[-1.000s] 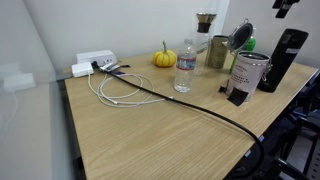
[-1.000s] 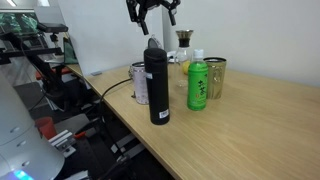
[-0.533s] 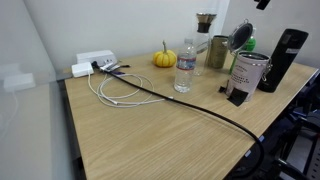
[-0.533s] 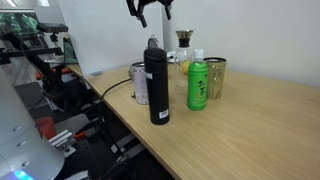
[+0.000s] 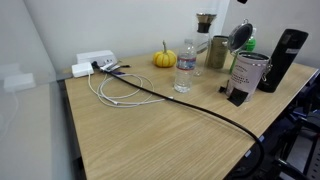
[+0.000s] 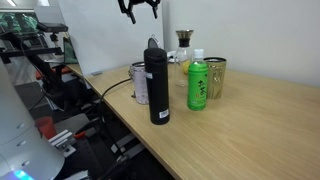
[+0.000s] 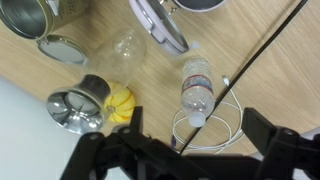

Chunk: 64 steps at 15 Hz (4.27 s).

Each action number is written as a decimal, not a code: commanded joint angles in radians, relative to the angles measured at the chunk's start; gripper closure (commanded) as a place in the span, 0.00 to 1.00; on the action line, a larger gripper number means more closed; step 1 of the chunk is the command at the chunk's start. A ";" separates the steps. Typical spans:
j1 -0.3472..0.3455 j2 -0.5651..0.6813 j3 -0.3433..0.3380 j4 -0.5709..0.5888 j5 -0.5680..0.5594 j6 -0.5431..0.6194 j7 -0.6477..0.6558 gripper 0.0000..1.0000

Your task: Move the water from the left to the right

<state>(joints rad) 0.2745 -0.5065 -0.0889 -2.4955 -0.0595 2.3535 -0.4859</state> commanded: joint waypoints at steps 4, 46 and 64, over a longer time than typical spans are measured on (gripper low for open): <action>0.014 0.191 0.117 0.097 0.014 0.074 0.036 0.00; -0.097 0.568 0.239 0.354 -0.090 -0.120 0.328 0.85; -0.152 0.289 0.174 0.391 -0.075 -0.182 0.294 0.85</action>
<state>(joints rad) 0.1381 -0.1739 0.0937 -2.1126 -0.1444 2.2040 -0.1619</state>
